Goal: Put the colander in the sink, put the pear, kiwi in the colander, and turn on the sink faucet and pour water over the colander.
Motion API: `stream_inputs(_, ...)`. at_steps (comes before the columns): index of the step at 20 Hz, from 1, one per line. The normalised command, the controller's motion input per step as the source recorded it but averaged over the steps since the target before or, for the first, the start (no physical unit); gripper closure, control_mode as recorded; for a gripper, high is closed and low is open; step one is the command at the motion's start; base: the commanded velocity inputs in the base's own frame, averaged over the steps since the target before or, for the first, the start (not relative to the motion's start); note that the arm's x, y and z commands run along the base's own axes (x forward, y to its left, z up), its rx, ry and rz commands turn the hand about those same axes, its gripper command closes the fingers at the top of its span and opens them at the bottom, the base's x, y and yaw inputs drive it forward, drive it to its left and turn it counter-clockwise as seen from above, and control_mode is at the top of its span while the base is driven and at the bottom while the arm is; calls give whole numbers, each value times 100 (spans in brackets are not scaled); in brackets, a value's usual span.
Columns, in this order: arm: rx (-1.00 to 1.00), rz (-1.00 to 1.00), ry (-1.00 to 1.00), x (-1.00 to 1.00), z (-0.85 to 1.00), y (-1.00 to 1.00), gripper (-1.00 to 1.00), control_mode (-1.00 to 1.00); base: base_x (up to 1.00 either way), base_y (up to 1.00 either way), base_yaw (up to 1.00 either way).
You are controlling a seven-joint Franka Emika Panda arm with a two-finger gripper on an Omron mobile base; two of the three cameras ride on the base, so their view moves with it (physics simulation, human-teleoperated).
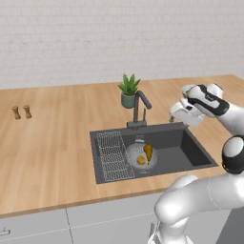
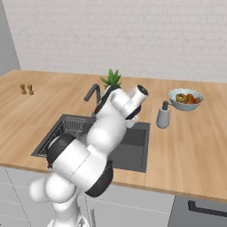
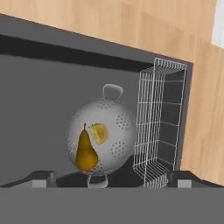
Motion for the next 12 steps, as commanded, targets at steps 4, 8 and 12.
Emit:
stream_inputs(4,12,-7,61,-6,-20,0,-100,-100,0,0,0)
stream_inputs(8,21,-19,18,-39,-50,-9,-100,-100,0,0,0)
stream_inputs(12,50,-53,-7,-68,-36,-8,-100,-100,0,0,0)
